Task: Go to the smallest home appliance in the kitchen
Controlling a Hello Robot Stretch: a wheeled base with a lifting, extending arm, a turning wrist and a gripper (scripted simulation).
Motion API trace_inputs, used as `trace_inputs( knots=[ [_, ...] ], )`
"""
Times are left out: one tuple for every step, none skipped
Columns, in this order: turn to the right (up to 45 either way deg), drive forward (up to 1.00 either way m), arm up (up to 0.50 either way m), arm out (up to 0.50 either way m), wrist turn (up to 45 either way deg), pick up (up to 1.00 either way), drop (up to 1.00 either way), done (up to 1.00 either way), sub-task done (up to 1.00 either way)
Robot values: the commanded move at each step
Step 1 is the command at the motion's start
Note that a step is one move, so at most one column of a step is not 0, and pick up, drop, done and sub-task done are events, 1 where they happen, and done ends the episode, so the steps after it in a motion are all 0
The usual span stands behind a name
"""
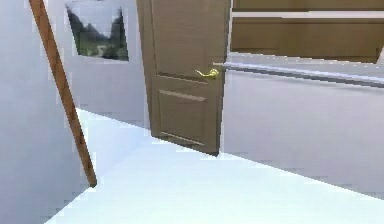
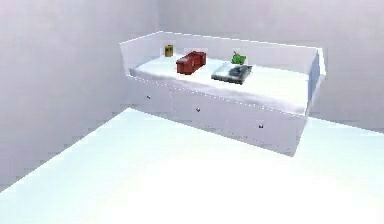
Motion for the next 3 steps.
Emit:
trace_inputs(
  knots=[
    [-15.0,0.00,0.00,0.00,0.0,0.00,0.00,0.00,0.00],
    [0.0,1.00,0.00,0.00,0.0,0.00,0.00,0.00,0.00],
    [-6.0,0.00,0.00,0.00,0.0,0.00,0.00,0.00,0.00]
  ],
)
